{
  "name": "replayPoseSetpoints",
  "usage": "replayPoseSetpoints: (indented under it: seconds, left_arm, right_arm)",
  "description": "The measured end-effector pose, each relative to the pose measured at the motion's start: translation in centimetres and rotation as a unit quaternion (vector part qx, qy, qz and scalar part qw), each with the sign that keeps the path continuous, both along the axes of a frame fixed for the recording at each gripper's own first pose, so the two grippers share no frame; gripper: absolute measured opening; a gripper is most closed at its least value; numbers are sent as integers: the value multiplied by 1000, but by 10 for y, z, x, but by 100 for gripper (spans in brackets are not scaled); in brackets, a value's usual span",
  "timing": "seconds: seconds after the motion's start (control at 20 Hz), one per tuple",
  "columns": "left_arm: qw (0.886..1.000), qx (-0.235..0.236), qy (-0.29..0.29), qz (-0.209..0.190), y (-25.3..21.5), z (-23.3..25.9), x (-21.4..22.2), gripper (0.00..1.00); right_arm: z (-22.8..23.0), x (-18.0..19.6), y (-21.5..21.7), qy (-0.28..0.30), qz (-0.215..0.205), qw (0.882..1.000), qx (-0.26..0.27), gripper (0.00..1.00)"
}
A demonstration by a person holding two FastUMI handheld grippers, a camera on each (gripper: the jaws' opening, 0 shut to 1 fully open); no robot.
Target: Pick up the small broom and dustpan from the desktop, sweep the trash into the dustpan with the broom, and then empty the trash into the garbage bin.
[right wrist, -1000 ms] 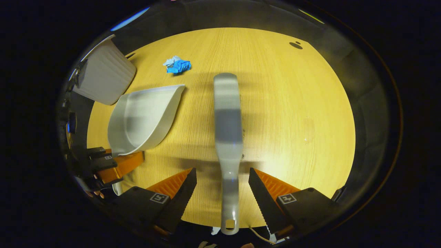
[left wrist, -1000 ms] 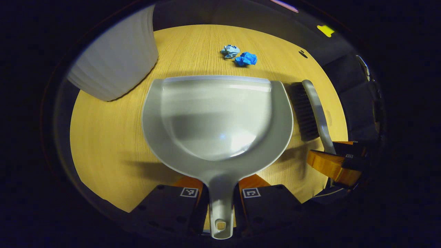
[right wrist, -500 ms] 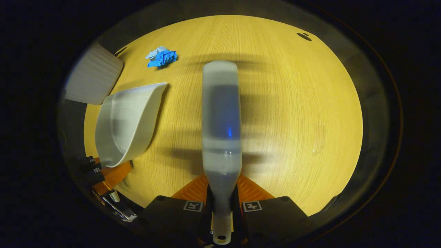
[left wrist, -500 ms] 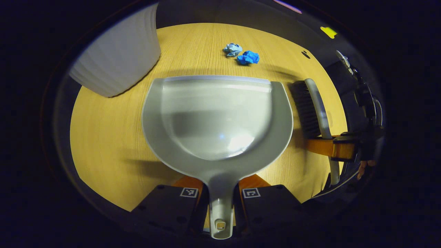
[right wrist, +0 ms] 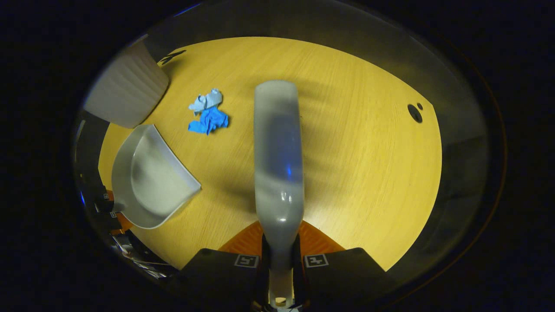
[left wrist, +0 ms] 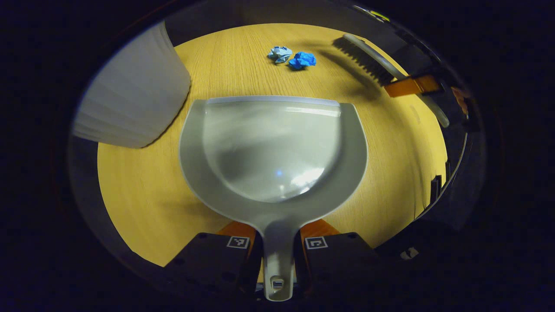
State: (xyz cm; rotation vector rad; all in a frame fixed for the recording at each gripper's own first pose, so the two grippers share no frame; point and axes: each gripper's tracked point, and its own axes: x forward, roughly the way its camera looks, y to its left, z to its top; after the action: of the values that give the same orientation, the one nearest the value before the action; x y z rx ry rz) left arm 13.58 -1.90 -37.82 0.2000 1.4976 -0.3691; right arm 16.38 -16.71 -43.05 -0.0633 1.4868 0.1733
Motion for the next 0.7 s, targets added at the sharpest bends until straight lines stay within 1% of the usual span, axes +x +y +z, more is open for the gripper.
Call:
replayPoseSetpoints:
  seconds: [0.05,0.15,0.25,0.4,0.45,0.5,0.55,0.7]
  left_arm:
    - [1000,-2,4,-14,4,1,9,30]
    - [999,10,2,-50,12,3,25,30]
    - [996,28,-7,-87,22,7,40,30]
    - [991,41,-11,-124,29,9,53,30]
    - [990,43,-7,-133,33,9,56,29]
    - [990,42,-3,-136,34,8,58,31]
    - [990,37,5,-133,34,5,57,31]
    - [992,21,15,-126,29,3,57,30]
  right_arm:
    - [-7,25,0,-8,33,999,-9,24]
    - [-15,61,5,-10,73,997,-12,24]
    - [-29,86,14,-1,107,994,-12,23]
    - [-40,98,18,21,158,987,-19,24]
    - [-38,104,23,19,165,986,-14,24]
    - [-39,104,28,23,165,986,-8,24]
    - [-39,103,33,30,169,985,-3,24]
    - [-38,95,46,47,204,978,9,24]
